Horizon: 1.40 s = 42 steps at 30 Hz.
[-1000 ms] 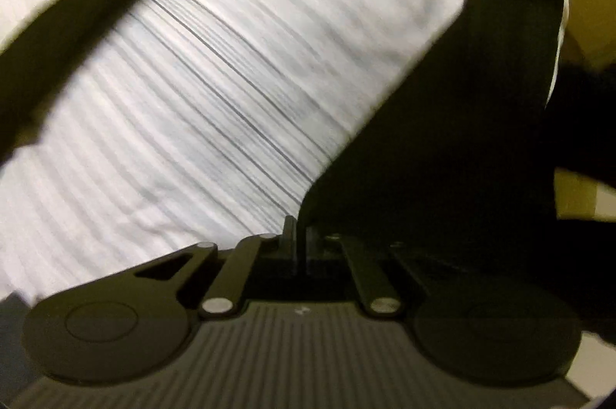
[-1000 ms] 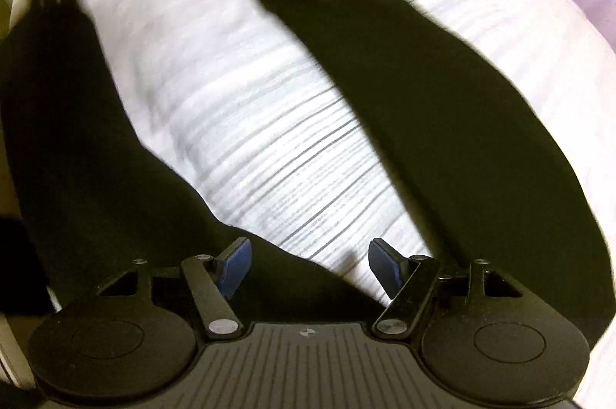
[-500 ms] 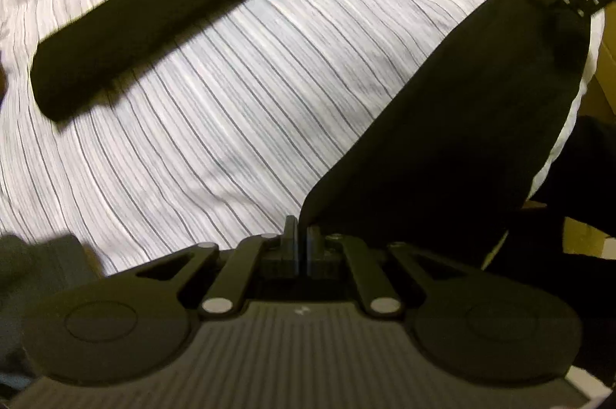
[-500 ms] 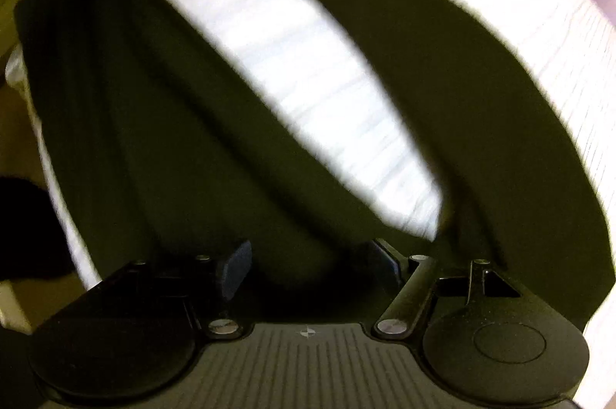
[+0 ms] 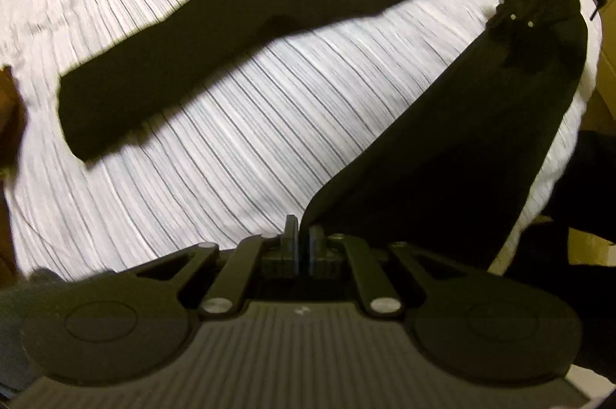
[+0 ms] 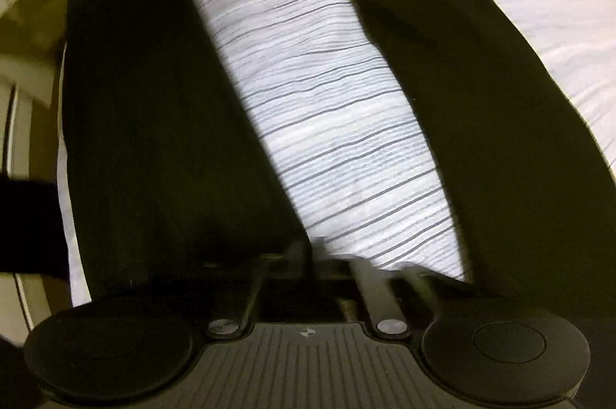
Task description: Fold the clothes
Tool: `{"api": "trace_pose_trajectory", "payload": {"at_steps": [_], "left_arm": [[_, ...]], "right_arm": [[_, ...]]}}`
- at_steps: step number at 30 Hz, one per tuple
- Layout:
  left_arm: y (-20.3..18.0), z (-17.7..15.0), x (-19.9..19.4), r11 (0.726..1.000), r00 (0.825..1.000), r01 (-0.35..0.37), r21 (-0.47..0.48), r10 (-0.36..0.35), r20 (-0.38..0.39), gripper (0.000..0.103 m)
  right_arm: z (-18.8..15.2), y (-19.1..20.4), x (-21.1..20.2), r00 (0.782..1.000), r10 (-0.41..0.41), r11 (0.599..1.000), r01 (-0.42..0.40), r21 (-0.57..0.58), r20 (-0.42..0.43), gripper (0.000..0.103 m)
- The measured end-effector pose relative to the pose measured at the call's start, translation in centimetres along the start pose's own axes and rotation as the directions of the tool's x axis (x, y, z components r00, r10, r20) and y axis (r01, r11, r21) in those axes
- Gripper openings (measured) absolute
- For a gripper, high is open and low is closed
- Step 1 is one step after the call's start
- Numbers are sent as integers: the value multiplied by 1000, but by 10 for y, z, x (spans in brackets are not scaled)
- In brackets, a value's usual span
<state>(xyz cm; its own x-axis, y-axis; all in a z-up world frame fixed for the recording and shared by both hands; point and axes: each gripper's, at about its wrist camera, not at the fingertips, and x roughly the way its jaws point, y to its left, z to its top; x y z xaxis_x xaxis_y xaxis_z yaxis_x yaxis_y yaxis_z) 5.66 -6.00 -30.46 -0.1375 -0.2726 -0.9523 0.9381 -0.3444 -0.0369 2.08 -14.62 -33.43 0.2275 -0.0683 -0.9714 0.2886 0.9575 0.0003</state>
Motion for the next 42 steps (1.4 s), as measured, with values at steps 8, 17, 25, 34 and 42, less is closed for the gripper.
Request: {"api": "trace_pose_trajectory", "payload": {"at_steps": [8, 17, 25, 34, 42], "left_arm": [[16, -25, 10, 991, 992, -113, -65, 109, -67, 14], [6, -79, -10, 968, 981, -184, -173, 169, -95, 39], [-31, -124, 44, 978, 971, -151, -143, 120, -207, 38], [-35, -112, 10, 984, 972, -159, -83, 142, -187, 38], [-48, -61, -3, 993, 987, -116, -5, 115, -108, 38]], "right_arm": [[16, -29, 8, 991, -129, 991, 128, 26, 46, 1], [12, -10, -2, 965, -249, 949, 225, 219, 87, 70], [-19, 51, 2, 993, -114, 864, 80, 498, 40, 70], [-82, 70, -49, 975, -220, 659, 179, 730, -40, 70], [-107, 73, -99, 939, -339, 494, 236, 837, -64, 70]]}}
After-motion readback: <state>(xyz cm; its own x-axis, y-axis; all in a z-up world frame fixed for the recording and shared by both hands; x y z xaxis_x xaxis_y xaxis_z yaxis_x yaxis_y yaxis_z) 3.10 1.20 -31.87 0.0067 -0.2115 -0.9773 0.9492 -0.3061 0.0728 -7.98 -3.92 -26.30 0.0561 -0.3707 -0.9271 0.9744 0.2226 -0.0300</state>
